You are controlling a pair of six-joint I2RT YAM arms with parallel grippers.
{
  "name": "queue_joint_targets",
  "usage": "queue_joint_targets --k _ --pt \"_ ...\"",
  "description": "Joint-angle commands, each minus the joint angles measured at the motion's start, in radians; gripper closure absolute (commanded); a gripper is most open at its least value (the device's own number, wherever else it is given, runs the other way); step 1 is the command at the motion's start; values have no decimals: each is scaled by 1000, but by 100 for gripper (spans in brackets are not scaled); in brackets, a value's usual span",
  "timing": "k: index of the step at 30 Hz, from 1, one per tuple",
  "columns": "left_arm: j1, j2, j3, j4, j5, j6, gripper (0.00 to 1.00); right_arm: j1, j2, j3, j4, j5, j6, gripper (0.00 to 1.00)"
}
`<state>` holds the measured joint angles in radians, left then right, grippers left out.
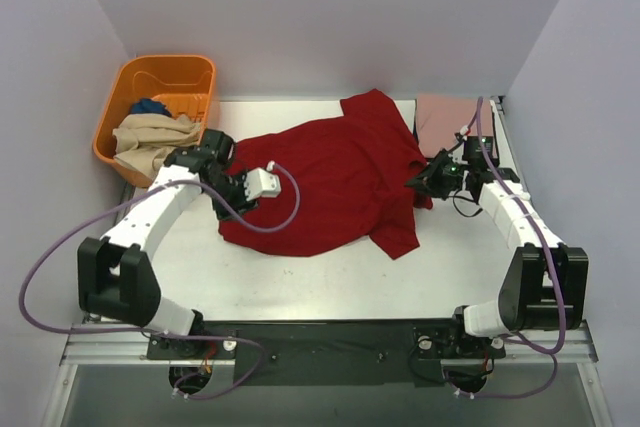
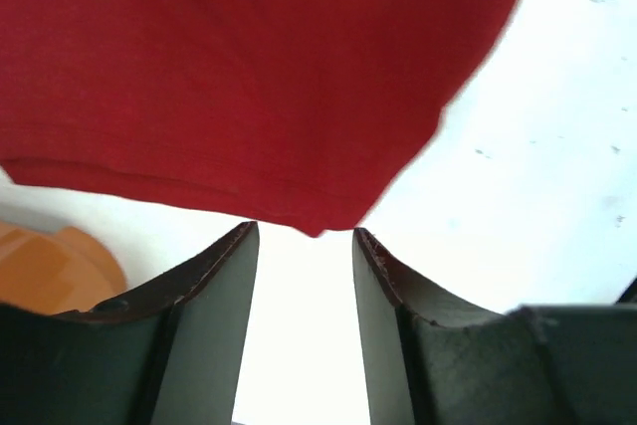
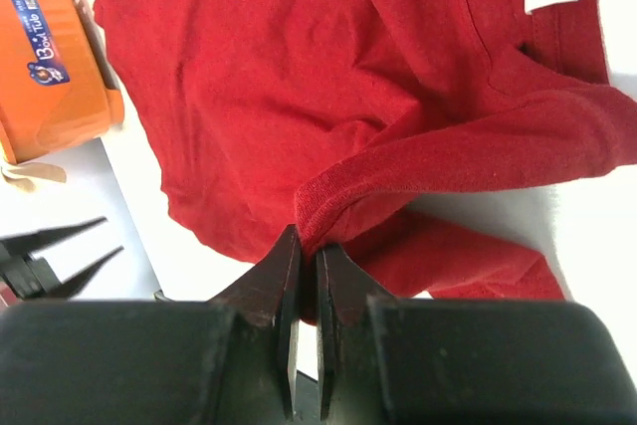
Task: Fold and stack the t-shirts
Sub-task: Flatten out the tshirt
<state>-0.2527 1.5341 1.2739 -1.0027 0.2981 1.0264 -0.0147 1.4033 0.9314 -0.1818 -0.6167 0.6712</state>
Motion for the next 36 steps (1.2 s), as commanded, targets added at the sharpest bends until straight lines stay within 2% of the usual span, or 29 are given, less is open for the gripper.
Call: queue_joint_targets --k 1,6,9,10,12,16,22,25,26,27,28,29,30,33,35,36 --pt "-42 -156 -169 -47 -7 76 48 5 0 63 27 1 -33 100" --pt "-54 -230 -355 137 -15 63 55 7 -6 47 30 9 -39 100" --pt "-76 -229 -399 263 13 20 47 7 -10 29 42 0 -32 100" --pt "-76 -212 -407 344 -8 -12 45 7 -12 24 47 2 -28 100" --pt "-68 -157 -413 404 -57 1 44 9 -17 15 53 0 -28 100" --pt "-66 -85 -439 403 -71 95 45 5 -32 3 53 5 -35 100" --pt "-66 -69 -449 297 22 173 43 5 -47 -2 54 5 -28 100" --pt "-71 -58 -484 390 3 155 42 5 -49 1 48 3 -28 100" --pt "-69 -52 -488 413 -11 123 44 7 -50 3 48 2 -27 100" --pt "-68 -36 -487 452 -36 100 56 5 -52 6 48 0 -27 100" --pt "-66 -29 -487 478 -51 89 78 5 -55 6 48 0 -25 100" --pt "-66 -29 -487 480 -56 86 96 4 -61 6 47 2 -24 100" --pt "-65 -35 -495 498 -71 75 100 2 -63 6 45 0 -21 100" --pt "-59 -66 -483 445 -94 46 100 -4 -76 10 33 0 -25 100" --pt "-45 -98 -408 305 -91 8 100 -7 -99 23 9 0 -36 100" --pt "-31 -118 -325 154 -59 1 100 -7 -105 27 -14 2 -45 100"
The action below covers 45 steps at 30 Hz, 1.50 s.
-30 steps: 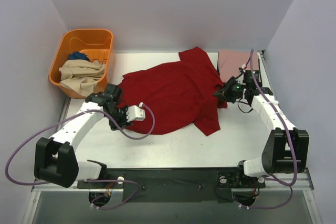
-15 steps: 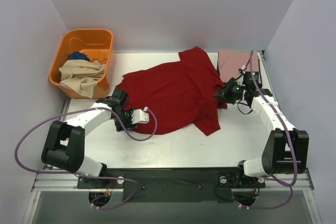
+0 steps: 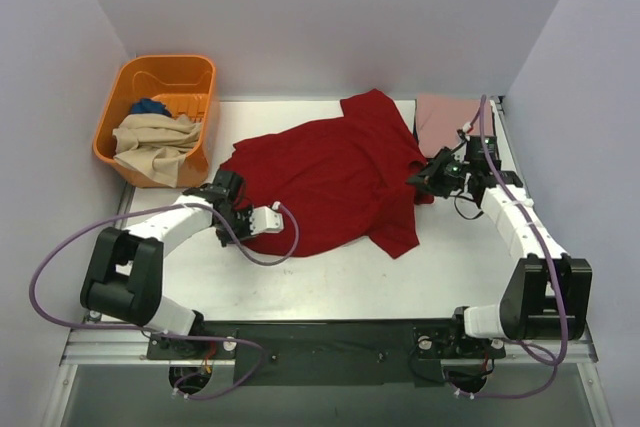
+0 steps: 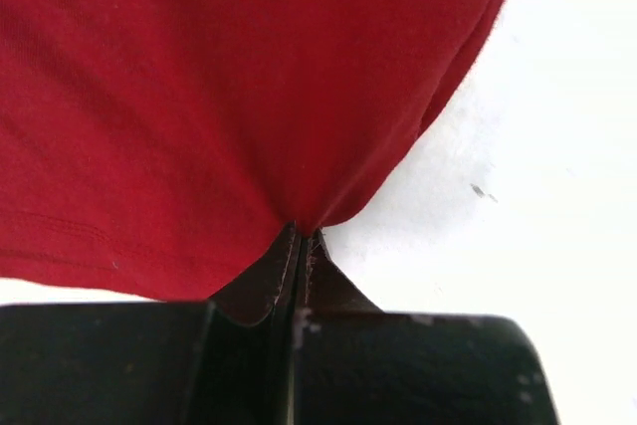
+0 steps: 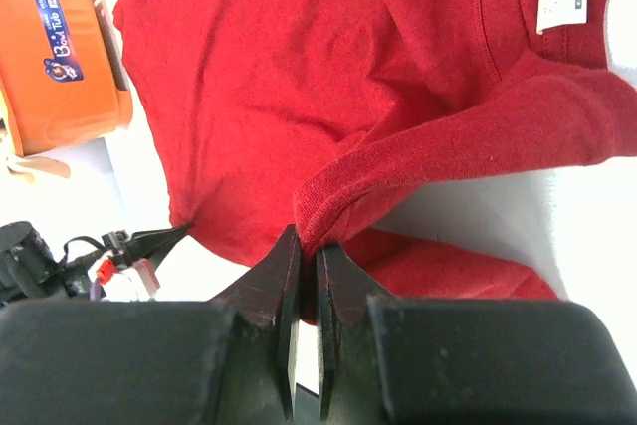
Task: Fold and stack the t-shirts
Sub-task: Flatten out the tshirt
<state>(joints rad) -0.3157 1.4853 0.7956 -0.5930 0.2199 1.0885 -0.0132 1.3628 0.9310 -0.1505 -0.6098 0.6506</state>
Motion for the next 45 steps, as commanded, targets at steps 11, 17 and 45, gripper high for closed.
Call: queue_joint_targets --k 11,17,45 --pt "41 -82 393 -926 142 165 100 -11 -122 111 -261 -22 -177 100" --pt "56 156 448 -501 58 4 100 -8 -3 158 -235 -12 -190 100" --pt "46 138 407 -358 44 -41 64 39 96 155 -204 -5 -213 100"
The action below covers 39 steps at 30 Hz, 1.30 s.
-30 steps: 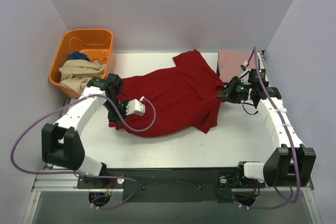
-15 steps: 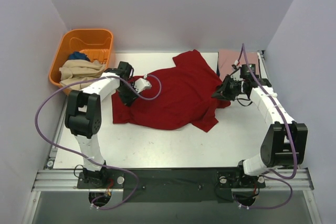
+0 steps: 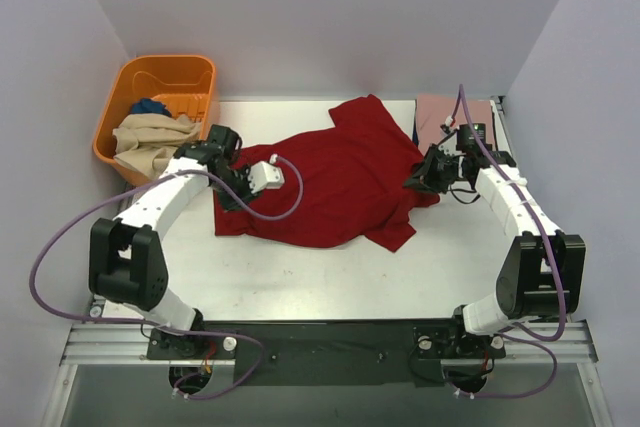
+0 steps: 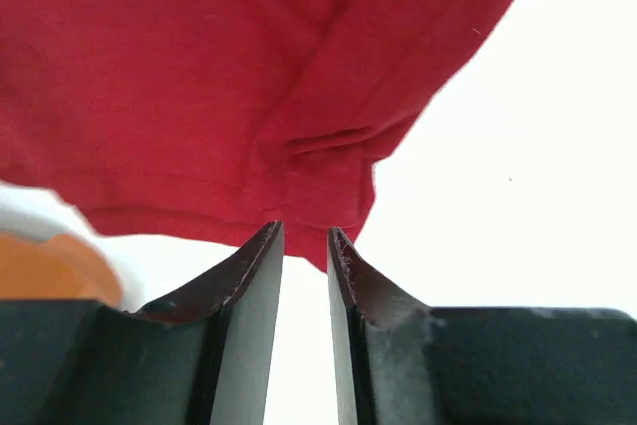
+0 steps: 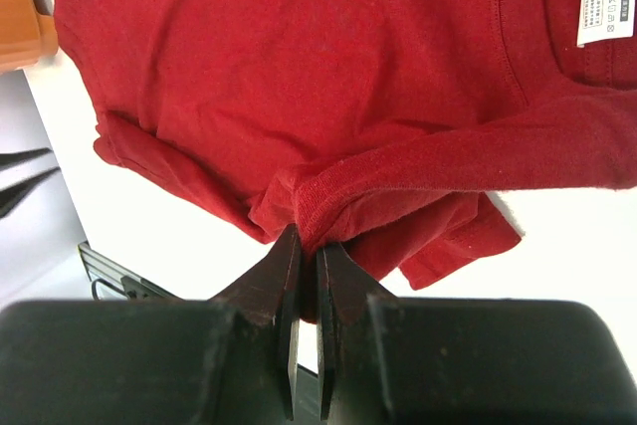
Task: Fold and stack the t-shirts
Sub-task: Flatten out the tshirt
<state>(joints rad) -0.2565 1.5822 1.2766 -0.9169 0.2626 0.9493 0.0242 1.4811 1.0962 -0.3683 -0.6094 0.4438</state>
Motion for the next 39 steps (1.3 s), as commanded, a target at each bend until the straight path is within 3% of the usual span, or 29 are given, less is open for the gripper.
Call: queue_joint_targets --k 1,4,11,13,14,16,20,29,35,39 --pt "-12 64 -71 -13 -11 89 63 2 -21 -12 14 -6 -5 100" --pt "-7 136 -30 -13 -14 65 58 2 -21 -9 12 -9 -10 100" --pt "-1 269 27 -65 0 57 61 0 -36 -33 17 0 -7 100" --pt "2 263 18 -68 0 59 74 -1 -44 -38 17 5 -8 100" --pt "5 259 17 -69 -2 57 86 -3 -47 -38 17 3 -11 100" --pt "7 248 30 -89 1 59 95 -4 -50 -39 15 3 -10 100" --pt "11 222 53 -135 -2 69 100 -4 -53 -42 17 2 -11 100" --pt "42 96 162 -174 -83 22 100 -20 -102 -27 -33 -7 -13 100" --pt "88 -100 271 -276 -189 -78 100 -66 -258 37 -297 8 -27 100" --pt "169 -228 335 -298 -253 -165 100 -75 -387 33 -385 -22 2 100"
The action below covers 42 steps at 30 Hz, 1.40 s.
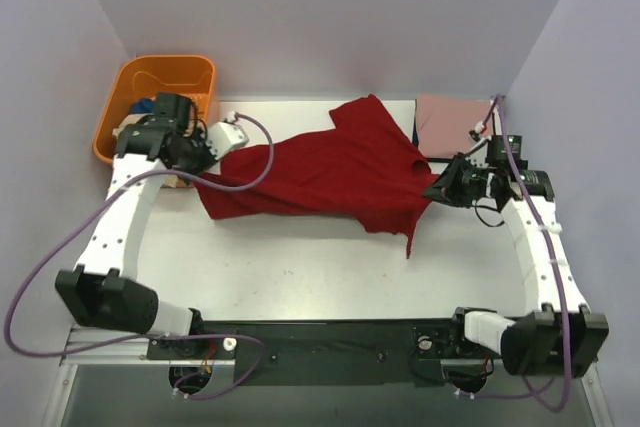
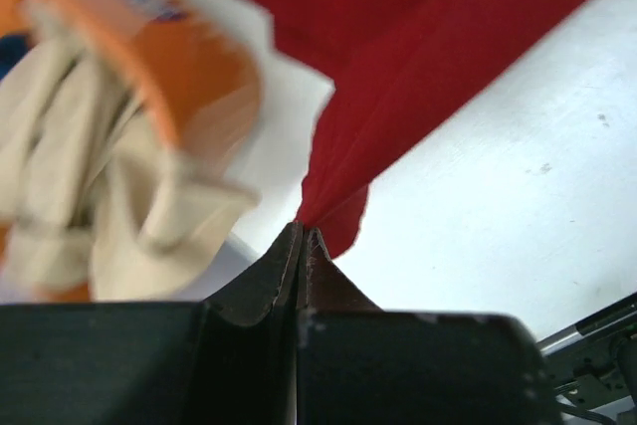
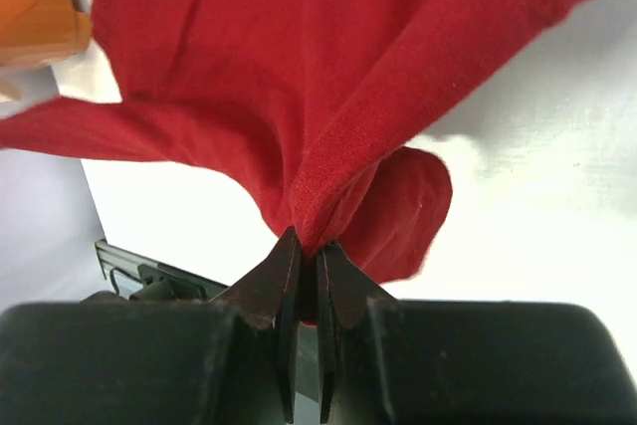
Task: Fold and stack the t-shirts
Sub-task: Flatten out the tshirt
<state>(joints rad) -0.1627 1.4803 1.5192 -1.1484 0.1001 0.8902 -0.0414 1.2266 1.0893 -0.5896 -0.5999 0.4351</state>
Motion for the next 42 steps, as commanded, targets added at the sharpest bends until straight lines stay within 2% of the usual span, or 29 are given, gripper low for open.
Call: queue_joint_targets --k 1,3,4,6,8,9,10,12,13,14,15,16,17,19,23,26,29,32,35,38,39,42 --pt "86 -138 110 -39 -92 -137 100 -12 -142 40 -164 -58 17 100" --pt "104 -134 159 51 -141 -164 100 -25 -101 90 -154 -105 25 100" --pt "104 -124 171 128 -151 -171 100 -26 -28 122 -145 -119 7 100" --pt "104 -72 234 249 -145 -195 100 -26 112 289 -132 -136 1 100" --pt "104 20 358 324 -145 -230 100 -23 259 493 -89 -159 25 100" --pt "106 93 472 343 -148 -256 100 -23 304 649 -66 -169 69 100" --pt "107 168 530 372 -149 -263 100 -25 408 723 -20 -193 94 100" --pt "107 281 753 383 -151 -280 100 -31 566 1093 57 -213 194 100" --pt "107 319 885 384 -163 -287 100 -32 626 1180 115 -225 282 100" --pt "107 390 968 388 -174 -292 100 -41 727 1353 155 -238 330 100" --pt "112 417 1092 392 -198 -296 100 -46 764 1407 301 -248 478 100" --pt "117 455 1134 409 -204 -300 100 -60 807 1437 398 -280 551 100" --pt "127 463 1180 424 -221 -298 100 -75 801 1413 638 -282 711 100" --pt "140 439 1145 519 -227 -269 100 -100 766 1345 805 -235 822 100" --pt "150 338 997 590 -223 -215 100 -156 705 1368 709 -253 745 100" --pt "152 304 971 515 -209 -201 100 -183 614 1188 697 -334 705 100" --pt "153 230 879 423 -171 -154 100 -189 445 921 549 -377 576 100" --pt "157 129 658 405 -169 -62 100 -189 311 712 337 -373 382 100" --pt "155 5 450 276 -111 34 100 -187 137 424 205 -359 254 100" --pt "140 -83 244 147 -74 82 100 -183 -8 188 73 -302 147 100" --pt "137 -113 154 107 -63 105 100 -181 -30 76 54 -290 107 100" --pt "126 -155 -40 -37 -10 125 100 -151 -82 -125 -41 -194 39 100"
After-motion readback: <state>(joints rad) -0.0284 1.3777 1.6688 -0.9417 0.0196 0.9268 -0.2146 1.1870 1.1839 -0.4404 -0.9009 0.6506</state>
